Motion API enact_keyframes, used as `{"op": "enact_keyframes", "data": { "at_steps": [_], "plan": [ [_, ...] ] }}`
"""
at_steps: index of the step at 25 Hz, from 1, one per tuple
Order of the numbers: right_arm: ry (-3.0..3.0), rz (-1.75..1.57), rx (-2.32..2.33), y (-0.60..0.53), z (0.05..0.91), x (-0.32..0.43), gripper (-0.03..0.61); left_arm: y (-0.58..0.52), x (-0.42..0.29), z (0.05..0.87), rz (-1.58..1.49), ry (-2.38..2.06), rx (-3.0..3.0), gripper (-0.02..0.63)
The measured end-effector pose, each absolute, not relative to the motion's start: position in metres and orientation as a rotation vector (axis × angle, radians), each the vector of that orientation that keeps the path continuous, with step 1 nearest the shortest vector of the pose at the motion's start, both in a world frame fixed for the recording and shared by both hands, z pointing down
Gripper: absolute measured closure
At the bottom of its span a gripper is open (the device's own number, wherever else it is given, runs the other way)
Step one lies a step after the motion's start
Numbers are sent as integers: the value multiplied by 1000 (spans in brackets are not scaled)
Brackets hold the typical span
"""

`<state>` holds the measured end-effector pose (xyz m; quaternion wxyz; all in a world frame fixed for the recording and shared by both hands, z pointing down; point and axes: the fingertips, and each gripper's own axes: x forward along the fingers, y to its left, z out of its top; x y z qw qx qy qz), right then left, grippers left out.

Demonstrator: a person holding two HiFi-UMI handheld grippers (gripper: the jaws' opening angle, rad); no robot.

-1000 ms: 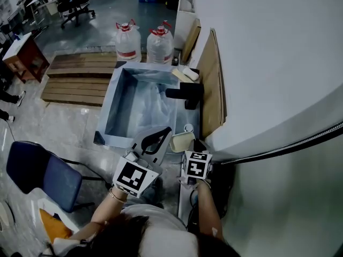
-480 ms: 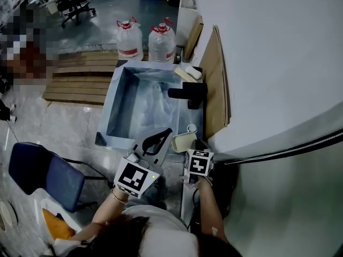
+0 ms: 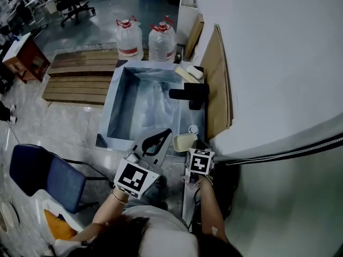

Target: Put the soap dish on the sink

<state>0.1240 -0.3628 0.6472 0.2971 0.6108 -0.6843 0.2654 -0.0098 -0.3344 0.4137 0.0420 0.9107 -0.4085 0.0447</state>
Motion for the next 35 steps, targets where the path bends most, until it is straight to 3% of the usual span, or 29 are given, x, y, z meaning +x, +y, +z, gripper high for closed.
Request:
{"op": "enact_keyframes", "data": {
  "at_steps": [13,35],
  "plan": [
    [-1844,719,1644,-362,642,120,537,-338,-13,414,134,-1255,2809,605],
    [-1975,523,1763,-343,562,104,541,-314,-32,391,78,-1328,2799,606]
  ]
}}
